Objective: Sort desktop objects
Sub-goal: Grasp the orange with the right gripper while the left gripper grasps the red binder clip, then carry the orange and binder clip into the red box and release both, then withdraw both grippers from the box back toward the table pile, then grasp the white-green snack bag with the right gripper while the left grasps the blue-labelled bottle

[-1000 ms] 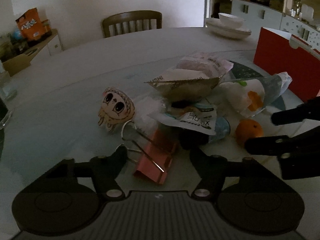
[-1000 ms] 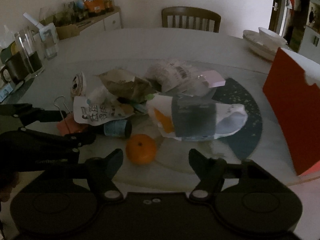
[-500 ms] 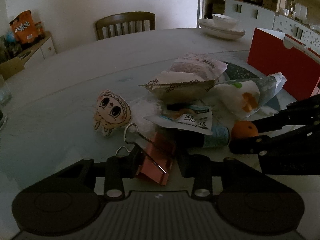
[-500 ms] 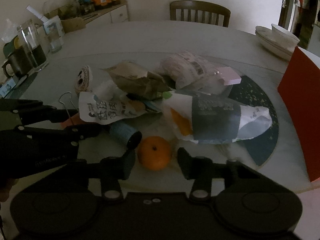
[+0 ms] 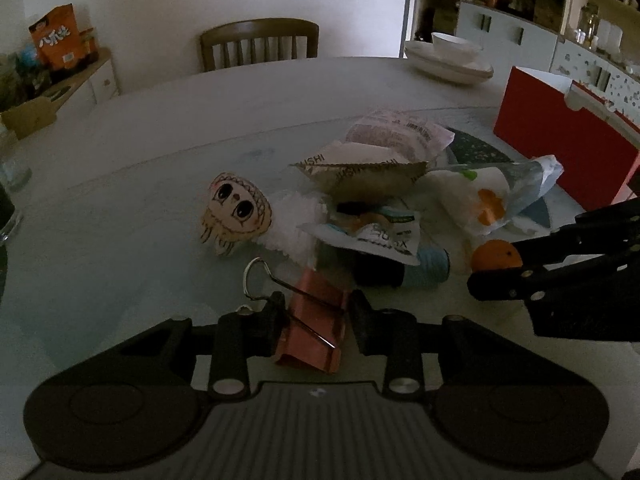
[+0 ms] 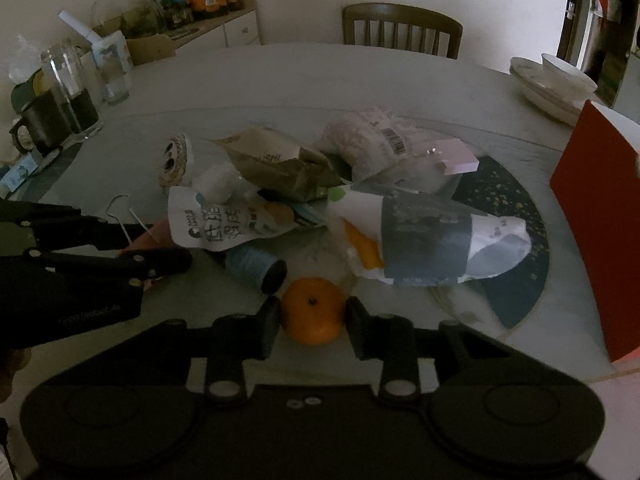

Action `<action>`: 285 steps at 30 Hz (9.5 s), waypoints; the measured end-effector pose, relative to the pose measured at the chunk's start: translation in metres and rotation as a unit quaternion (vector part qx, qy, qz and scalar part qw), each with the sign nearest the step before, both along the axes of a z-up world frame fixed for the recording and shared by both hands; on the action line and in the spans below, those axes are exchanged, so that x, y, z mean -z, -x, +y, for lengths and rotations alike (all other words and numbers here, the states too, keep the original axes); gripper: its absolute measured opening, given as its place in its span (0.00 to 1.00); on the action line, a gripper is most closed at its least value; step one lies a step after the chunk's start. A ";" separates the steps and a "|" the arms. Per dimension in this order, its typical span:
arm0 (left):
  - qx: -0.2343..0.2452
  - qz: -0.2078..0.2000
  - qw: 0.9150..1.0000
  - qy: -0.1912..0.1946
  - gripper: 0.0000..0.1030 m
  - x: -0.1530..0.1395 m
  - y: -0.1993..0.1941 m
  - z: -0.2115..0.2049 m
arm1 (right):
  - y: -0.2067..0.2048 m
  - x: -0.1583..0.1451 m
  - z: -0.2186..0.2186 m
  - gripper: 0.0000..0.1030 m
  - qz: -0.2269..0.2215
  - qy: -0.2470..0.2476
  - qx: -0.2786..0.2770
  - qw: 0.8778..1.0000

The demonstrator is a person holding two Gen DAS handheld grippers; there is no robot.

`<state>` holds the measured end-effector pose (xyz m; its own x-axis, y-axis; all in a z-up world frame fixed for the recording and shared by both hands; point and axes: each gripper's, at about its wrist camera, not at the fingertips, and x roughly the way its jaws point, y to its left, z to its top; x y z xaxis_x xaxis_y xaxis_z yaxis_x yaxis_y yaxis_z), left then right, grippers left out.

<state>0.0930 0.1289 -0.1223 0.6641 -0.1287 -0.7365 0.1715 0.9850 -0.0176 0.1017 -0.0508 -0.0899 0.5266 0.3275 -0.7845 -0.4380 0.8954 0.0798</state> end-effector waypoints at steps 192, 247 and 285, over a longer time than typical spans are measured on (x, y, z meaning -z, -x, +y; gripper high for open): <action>0.166 -0.037 0.985 0.003 0.60 -0.145 -0.082 -0.308 | -0.078 -0.128 -0.315 0.80 -0.042 -0.028 0.006 0.999; 0.017 -0.004 0.999 -0.037 0.99 -0.004 -0.009 -0.060 | -0.019 -0.054 -0.087 0.95 -0.022 -0.039 0.043 0.998; -0.002 0.014 1.000 -0.015 0.78 0.012 -0.032 -0.068 | -0.078 0.010 -0.079 0.82 0.085 -0.078 0.102 0.988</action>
